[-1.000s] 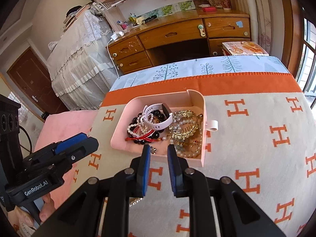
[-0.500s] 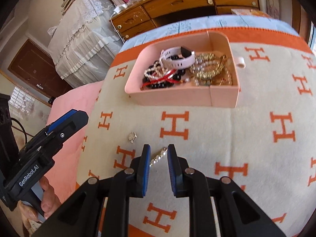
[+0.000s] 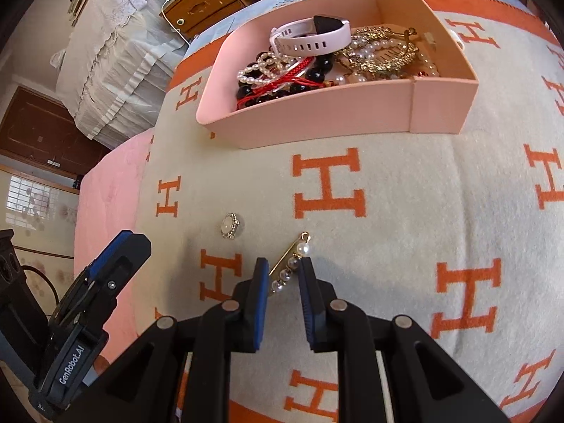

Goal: Organize jewelry
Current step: 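Move the left tool to the round pearl brooch while the right tool reaches the gold safety pin, then grasp the gold pearl safety pin with the right tool while the left tool grasps the round pearl brooch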

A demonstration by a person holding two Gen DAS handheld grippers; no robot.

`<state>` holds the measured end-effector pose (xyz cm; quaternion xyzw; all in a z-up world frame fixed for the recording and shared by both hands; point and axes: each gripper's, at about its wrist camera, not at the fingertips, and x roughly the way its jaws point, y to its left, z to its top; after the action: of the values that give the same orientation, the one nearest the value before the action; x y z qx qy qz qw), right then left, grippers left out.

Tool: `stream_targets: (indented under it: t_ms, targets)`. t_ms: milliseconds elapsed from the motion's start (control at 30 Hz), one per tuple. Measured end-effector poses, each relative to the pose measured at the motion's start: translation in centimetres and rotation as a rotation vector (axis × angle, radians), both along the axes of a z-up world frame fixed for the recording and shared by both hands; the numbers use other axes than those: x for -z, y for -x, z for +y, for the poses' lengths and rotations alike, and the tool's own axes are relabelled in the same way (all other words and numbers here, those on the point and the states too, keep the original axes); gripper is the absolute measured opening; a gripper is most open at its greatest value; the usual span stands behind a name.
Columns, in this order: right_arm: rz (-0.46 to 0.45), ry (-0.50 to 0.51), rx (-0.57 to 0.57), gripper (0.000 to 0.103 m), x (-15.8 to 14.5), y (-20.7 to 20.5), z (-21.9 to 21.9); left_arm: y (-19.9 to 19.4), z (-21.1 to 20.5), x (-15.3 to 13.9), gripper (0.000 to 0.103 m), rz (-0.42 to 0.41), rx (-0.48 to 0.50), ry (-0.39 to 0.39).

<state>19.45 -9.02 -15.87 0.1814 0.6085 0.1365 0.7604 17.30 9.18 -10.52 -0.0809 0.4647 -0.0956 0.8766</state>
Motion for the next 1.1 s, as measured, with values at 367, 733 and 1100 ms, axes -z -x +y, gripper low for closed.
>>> stream_targets:
  t_ms: [367, 733, 1100]
  targets:
    - [-0.211, 0.304, -0.221, 0.014, -1.1, 0.4, 4.6, 0.2, -0.2, 1.2, 0.045, 0.027, 0.02, -0.01]
    - [-0.295, 0.279, -0.197, 0.007, -0.9, 2.8, 0.0, 0.6, -3.8, 3.3, 0.045, 0.117, 0.114, 0.042]
    - [-0.306, 0.123, -0.126, 0.007, -0.3, 3.9, -4.5, -1.4, -7.8, 4.3, 0.045, 0.092, 0.114, 0.048]
